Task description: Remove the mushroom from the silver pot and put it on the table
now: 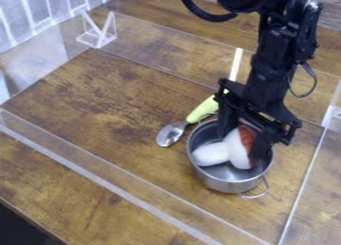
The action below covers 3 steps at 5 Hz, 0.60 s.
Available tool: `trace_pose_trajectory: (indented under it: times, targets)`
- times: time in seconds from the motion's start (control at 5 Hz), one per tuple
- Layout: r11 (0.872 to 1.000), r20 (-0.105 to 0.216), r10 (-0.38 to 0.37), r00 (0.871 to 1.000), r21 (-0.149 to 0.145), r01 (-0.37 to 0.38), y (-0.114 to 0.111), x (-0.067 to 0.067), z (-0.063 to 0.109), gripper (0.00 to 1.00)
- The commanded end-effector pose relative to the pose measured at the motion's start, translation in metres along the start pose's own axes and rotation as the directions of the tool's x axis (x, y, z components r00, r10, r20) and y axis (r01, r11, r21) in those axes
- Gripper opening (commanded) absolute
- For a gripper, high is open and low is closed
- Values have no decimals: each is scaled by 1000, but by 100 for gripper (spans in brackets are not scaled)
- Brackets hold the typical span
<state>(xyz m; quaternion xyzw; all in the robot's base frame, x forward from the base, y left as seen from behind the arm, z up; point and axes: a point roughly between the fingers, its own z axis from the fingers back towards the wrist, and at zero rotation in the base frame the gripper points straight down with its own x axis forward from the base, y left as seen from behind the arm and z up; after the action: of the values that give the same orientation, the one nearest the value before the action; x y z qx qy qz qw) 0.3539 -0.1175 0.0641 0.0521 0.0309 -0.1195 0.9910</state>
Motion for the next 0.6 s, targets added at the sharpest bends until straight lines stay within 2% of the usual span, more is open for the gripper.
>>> trace_pose_trajectory:
  times: [0.0, 0.2, 0.4]
  targets:
    - [1000, 85, 15, 996, -1, -15, -14, 5, 34, 0]
    - [999, 86, 41, 995, 9, -42, -22, 9, 44, 0]
    - [1000, 86, 15, 996, 22, -17, -11, 6, 64, 0]
